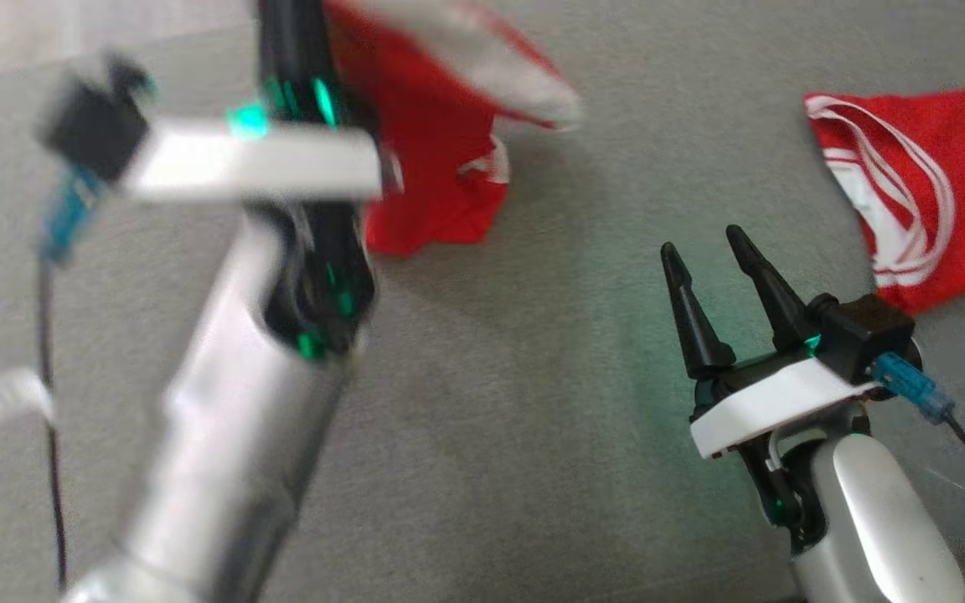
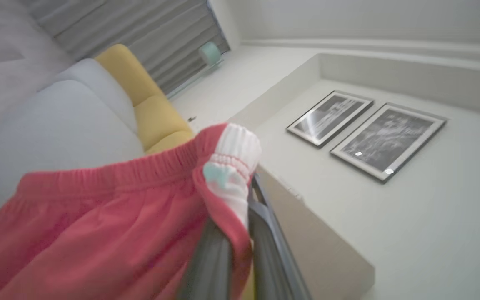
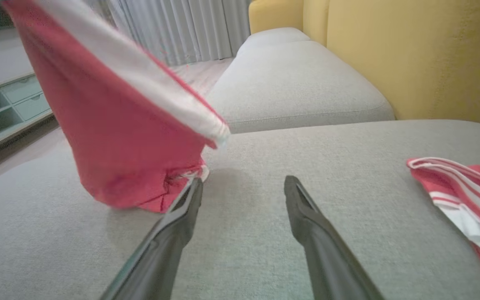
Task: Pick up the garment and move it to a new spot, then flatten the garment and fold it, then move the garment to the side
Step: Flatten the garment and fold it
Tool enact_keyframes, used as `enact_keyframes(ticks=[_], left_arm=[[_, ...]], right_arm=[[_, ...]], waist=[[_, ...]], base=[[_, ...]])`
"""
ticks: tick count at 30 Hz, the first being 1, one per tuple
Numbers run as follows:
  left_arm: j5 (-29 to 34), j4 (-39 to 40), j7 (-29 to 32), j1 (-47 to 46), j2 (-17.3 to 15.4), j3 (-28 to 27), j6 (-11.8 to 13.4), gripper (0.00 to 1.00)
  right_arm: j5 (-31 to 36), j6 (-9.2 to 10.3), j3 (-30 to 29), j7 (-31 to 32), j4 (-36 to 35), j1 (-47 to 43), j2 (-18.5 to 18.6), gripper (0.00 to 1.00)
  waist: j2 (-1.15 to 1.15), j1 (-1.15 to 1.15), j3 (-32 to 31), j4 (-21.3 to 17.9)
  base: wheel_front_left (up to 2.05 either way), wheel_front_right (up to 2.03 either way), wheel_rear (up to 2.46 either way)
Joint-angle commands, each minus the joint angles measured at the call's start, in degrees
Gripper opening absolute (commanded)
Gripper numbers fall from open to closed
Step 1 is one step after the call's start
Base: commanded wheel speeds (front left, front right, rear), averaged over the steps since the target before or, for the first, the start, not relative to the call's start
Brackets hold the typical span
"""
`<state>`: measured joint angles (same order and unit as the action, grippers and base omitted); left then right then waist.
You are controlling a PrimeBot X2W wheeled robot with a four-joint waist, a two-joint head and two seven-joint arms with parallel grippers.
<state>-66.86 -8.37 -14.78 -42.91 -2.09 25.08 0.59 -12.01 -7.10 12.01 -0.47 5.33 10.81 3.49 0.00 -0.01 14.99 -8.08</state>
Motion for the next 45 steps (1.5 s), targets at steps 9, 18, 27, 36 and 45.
enact_keyframes(ticks=[9, 18, 27, 36, 45], left_arm=[[8.60, -3.42, -0.21, 20.65, -0.79, -3.18, 2.58, 0.00], [17.16, -10.90, -0.21, 28.17, -1.08, -4.89, 3.25, 1.00], [27.24, -8.29, -0.21, 32.05, -5.23, -9.09, 5.72, 1.00], [38.55, -1.87, -0.21, 35.73, -10.71, -13.11, 6.49, 1.00], [41.41, -1.40, -0.21, 35.81, -12.90, -12.34, 4.14, 1.00]], right_arm=[[0.35, -0.39, 0.12, 1.31, -3.46, -1.76, 0.57, 1.00], [0.32, -0.39, 0.36, 2.48, -4.43, -2.57, 0.72, 1.00], [0.29, -0.39, -0.64, 2.94, -4.73, -4.26, 0.82, 1.00], [0.26, -0.39, -1.44, 3.53, -5.23, -5.71, 0.78, 1.00], [-0.48, -0.39, 0.85, 6.95, -3.07, -2.90, 1.85, 1.00]], waist=[[0.00, 0.01, -2.65, 7.79], [0.00, 0.01, -4.02, 9.00], [0.00, 0.01, -6.92, 7.82], [0.00, 0.01, -8.73, 7.45], [0.00, 0.01, -7.68, 8.11]], base=[[0.00, 0.00, 0.00], [0.00, 0.00, 0.00], [0.00, 0.00, 0.00], [0.00, 0.00, 0.00], [0.00, 0.00, 0.00]])
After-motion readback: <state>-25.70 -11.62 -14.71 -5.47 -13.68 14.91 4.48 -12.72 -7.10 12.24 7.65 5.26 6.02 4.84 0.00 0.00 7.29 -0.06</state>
